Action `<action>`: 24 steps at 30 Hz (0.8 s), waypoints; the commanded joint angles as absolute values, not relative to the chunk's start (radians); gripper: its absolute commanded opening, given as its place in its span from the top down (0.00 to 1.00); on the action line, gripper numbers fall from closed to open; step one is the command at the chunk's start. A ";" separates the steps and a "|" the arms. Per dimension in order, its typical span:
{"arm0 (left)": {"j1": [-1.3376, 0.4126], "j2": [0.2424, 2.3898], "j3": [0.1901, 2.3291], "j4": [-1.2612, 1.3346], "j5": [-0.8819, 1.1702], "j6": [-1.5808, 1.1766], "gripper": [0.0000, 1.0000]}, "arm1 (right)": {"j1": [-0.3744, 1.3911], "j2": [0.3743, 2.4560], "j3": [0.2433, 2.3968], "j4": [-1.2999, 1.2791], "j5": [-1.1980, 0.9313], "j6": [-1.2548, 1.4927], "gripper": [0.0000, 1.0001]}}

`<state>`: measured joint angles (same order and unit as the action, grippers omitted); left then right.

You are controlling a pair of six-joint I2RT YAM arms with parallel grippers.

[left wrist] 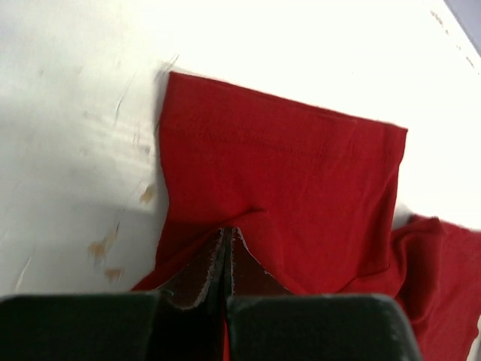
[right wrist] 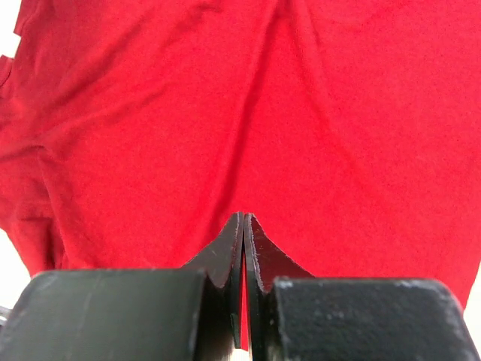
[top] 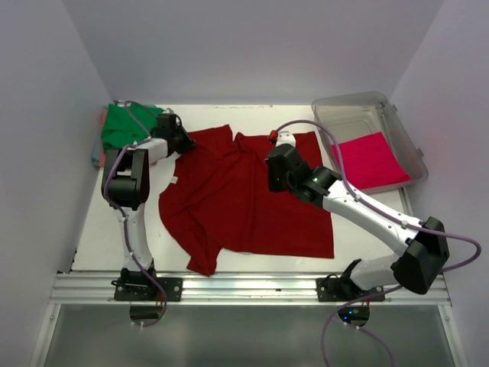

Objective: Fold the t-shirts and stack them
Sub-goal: Flatten the tshirt out

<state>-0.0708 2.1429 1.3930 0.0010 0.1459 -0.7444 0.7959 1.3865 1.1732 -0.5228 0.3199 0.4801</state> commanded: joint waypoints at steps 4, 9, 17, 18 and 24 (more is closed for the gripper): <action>-0.071 2.307 1.641 -0.176 0.042 -0.727 1.00 | 0.793 1.298 1.126 -0.557 0.376 0.525 1.00; -0.048 2.410 1.841 -0.284 0.017 -0.707 1.00 | 0.793 1.287 1.097 -0.581 0.416 0.525 1.00; -0.018 2.487 1.957 -0.163 0.081 -0.695 1.00 | 0.793 1.364 1.083 -0.563 0.416 0.531 1.00; -0.017 2.485 1.951 -0.125 0.084 -0.695 1.00 | 0.793 1.377 1.083 -0.560 0.417 0.531 1.00; -0.005 2.381 1.826 0.175 0.153 -0.664 1.00 | 0.793 1.489 1.068 -0.483 0.402 0.543 1.00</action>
